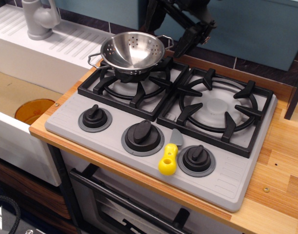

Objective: End effector reaching pot or pan

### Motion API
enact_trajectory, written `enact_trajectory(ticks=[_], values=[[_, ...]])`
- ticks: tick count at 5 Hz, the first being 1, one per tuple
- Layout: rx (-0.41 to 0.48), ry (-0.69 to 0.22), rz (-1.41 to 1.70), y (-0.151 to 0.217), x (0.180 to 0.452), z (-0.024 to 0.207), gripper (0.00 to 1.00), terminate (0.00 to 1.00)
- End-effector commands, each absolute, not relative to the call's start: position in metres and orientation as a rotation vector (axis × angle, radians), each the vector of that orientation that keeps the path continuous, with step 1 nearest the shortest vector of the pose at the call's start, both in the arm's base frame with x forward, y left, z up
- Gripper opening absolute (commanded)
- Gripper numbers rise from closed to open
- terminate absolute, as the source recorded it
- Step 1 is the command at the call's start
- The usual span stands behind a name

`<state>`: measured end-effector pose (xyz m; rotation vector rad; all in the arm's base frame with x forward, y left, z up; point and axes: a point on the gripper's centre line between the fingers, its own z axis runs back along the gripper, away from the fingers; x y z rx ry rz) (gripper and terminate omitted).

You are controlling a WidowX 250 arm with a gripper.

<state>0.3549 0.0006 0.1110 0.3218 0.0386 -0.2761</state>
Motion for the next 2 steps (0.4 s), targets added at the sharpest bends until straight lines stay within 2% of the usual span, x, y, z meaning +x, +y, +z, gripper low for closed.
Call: enact_trajectory(ticks=[1,2], values=[[0.312,-0.084,-0.251,0.014,0.353,0.103,1.00,0.00],[0.293,-0.110,-0.247,0.015,0.356,0.083,1.00,0.00]])
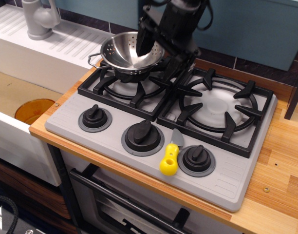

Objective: End effector reaching pot or pan

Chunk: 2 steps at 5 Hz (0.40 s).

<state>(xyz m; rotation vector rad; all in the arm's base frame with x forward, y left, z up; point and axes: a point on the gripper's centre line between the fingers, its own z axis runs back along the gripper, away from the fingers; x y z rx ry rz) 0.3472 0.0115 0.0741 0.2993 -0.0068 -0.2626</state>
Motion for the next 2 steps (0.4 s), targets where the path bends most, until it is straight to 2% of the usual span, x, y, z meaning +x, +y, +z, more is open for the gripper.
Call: enact_trajectory(ticks=[1,2], values=[[0.273,-0.146,-0.244,0.0116,0.3594,0.0686,1.00,0.00],[0.247,-0.147,-0.261,0.0098,0.3622,0.0640,1.00,0.00]])
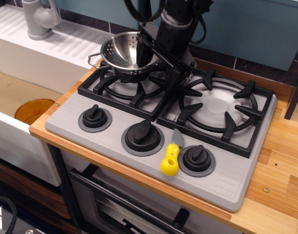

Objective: End effector reaching pot or pan

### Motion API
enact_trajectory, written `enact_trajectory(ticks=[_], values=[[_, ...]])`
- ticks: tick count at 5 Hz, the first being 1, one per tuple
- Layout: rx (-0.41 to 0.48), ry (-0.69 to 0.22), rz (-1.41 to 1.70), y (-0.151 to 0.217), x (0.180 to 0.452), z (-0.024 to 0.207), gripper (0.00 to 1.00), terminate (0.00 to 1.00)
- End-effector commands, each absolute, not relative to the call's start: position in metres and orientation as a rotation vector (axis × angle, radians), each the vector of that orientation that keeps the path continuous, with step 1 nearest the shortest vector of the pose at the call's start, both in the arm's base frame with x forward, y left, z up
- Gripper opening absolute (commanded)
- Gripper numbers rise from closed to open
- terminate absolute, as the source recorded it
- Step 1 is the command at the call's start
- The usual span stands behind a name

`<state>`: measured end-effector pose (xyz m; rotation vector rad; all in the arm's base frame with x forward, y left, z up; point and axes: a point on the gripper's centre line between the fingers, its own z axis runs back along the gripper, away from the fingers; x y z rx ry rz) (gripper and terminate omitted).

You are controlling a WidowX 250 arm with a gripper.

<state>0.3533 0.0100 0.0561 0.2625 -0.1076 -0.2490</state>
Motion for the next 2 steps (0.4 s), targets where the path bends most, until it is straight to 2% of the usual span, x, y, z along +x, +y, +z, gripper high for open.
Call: enact_trajectory(ticks=[1,2], values=[[0.247,-0.147,-0.261,0.0098,0.3622,0.0640,1.00,0.00],[0.247,-0.147,-0.261,0.0098,0.3622,0.0640,1.00,1.00]])
